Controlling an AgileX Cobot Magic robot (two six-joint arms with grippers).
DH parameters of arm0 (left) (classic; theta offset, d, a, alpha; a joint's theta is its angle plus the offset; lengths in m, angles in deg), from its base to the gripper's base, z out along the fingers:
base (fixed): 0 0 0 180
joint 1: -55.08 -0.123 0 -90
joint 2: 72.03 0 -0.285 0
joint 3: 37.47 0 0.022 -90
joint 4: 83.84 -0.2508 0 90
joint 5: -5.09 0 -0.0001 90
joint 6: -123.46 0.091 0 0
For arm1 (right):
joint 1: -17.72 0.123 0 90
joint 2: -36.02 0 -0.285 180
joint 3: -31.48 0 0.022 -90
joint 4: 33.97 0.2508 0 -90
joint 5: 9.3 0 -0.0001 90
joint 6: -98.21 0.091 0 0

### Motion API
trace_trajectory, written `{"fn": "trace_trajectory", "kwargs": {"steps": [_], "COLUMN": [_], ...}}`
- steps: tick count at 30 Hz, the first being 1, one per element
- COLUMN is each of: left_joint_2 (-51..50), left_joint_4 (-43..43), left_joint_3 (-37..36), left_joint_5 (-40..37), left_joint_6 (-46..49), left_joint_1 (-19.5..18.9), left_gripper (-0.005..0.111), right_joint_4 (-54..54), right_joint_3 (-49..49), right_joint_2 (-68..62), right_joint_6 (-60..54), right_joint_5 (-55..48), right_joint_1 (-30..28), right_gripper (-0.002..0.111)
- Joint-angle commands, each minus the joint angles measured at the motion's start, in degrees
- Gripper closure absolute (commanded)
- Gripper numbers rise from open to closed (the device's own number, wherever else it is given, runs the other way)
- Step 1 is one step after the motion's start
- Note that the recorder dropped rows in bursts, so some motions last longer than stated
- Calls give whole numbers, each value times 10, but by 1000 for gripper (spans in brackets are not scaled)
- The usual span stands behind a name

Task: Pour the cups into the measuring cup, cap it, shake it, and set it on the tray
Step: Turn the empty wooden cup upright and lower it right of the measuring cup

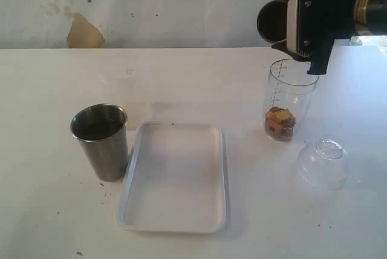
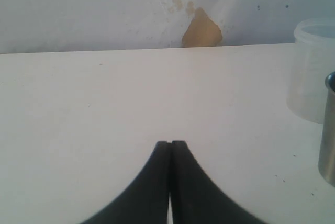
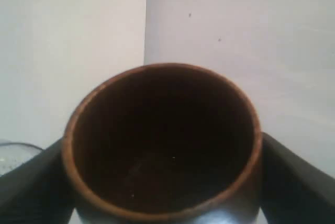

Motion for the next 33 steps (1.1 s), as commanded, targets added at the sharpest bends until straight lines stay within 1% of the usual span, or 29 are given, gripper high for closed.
{"fn": "trace_trajectory", "kwargs": {"steps": [1, 4, 10, 14, 18, 20, 21, 23, 24, 25, 26, 28, 30, 33], "left_joint_2": [3, 3, 3, 3, 3, 3, 3, 3, 3, 3, 3, 3, 3, 3], "left_joint_4": [6, 6, 6, 6, 6, 6, 6, 6, 6, 6, 6, 6, 6, 6], "left_joint_3": [-4, -4, -4, -4, -4, -4, -4, -4, -4, -4, -4, -4, -4, -4], "left_joint_5": [1, 1, 1, 1, 1, 1, 1, 1, 1, 1, 1, 1, 1, 1], "left_joint_6": [-4, -4, -4, -4, -4, -4, -4, -4, -4, -4, -4, -4, -4, -4], "left_joint_1": [-2, -2, -2, -2, -2, -2, -2, -2, -2, -2, -2, -2, -2, -2], "left_gripper": [107, 107, 107, 107, 107, 107, 107, 107, 107, 107, 107, 107, 107, 107], "right_joint_4": [16, 45, 58, 62, 87, 143, 214, 280, 307, 338, 339, 337, 336, 345], "right_joint_3": [-20, -26, -26, -26, -26, -26, -26, -26, -26, -26, -26, -23, -3, 25], "right_joint_2": [10, 10, 10, 10, 10, 9, 5, -2, -5, -9, -10, -14, -27, -77], "right_joint_6": [37, 47, 64, 76, 76, 83, 113, 152, 181, 247, 291, 335, 328, 332], "right_joint_5": [80, 124, 163, 160, 126, 123, 137, 157, 159, 147, 126, 76, 22, 31], "right_joint_1": [-6, -6, -6, -6, -12, -31, -57, -87, -103, -129, -143, -161, -177, -195], "right_gripper": [108, 108, 108, 108, 108, 108, 108, 108, 108, 108, 108, 108, 108, 108]}}
